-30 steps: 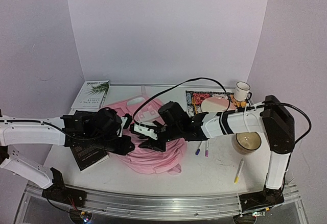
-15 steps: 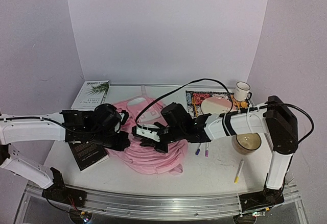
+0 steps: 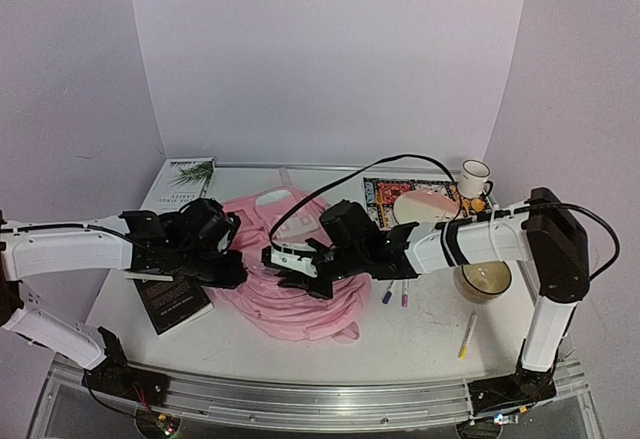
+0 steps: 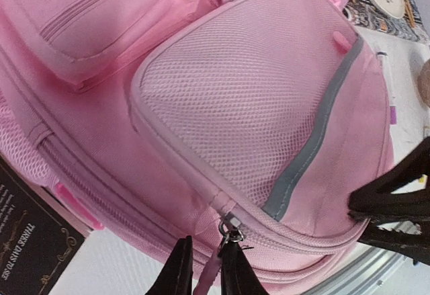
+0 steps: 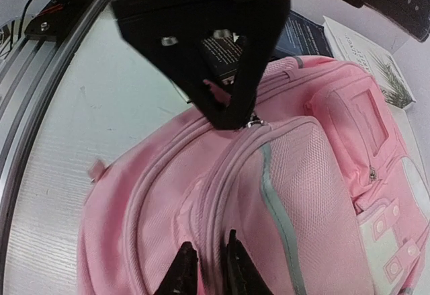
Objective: Pack the student bag
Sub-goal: Pick up the upper front pocket of the student bag.
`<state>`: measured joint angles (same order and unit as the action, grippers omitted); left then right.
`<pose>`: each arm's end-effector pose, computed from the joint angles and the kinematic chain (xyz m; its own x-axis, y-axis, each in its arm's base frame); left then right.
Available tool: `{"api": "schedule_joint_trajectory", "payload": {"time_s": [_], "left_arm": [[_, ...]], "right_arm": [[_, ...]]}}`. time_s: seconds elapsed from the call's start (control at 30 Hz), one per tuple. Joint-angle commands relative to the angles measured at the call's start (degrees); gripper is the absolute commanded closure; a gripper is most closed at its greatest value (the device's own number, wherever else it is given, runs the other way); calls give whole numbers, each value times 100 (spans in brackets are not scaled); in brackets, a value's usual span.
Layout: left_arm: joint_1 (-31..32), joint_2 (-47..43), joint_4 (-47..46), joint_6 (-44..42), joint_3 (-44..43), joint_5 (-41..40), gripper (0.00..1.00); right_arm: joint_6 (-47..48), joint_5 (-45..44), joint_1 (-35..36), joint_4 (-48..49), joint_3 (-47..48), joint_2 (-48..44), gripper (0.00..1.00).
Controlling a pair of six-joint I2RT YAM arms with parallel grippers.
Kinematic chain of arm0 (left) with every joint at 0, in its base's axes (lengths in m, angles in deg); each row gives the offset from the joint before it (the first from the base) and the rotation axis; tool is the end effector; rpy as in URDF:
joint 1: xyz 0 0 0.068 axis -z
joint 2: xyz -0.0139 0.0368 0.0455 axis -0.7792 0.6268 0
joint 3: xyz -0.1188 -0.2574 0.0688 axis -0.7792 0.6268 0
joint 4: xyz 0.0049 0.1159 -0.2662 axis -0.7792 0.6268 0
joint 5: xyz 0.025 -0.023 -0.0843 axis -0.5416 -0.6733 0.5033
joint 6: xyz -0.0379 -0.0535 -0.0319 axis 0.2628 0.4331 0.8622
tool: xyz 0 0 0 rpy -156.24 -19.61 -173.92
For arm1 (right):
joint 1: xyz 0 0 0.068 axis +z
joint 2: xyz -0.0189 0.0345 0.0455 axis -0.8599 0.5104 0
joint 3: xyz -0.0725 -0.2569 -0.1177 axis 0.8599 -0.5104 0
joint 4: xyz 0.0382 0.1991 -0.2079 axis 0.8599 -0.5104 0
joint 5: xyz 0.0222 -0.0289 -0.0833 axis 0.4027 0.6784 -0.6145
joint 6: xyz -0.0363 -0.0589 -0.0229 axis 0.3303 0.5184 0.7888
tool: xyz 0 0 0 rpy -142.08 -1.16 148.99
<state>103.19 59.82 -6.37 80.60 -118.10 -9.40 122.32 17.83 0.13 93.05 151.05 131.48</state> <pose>0.1849 -0.2269 0.2145 -0.8652 0.0983 -0.4918 0.2694 0.9182 -0.2904 0.2265 0.4222 0.2181 0.4144 -0.3053 -0.8573 -0.8912 0.0548 -0.4503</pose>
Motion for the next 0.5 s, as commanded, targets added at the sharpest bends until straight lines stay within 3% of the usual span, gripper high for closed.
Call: {"api": "schedule_joint_trajectory", "payload": {"time_s": [0.0, 0.13, 0.33, 0.47], "left_arm": [[-243, -315, 230, -69, 174, -920, 81], [-243, -677, 150, -298, 200, -944, 65], [-242, -735, 134, -846, -44, -728, 35], [-243, -554, 132, -1356, -283, -523, 20]], "right_arm": [[-267, 44, 20, -242, 58, -482, 76], [-641, -249, 20, -246, -84, -711, 58], [-1577, -1560, -3, -256, -444, -1147, 28], [-2253, -2415, -15, -259, -859, -1632, 19]]}}
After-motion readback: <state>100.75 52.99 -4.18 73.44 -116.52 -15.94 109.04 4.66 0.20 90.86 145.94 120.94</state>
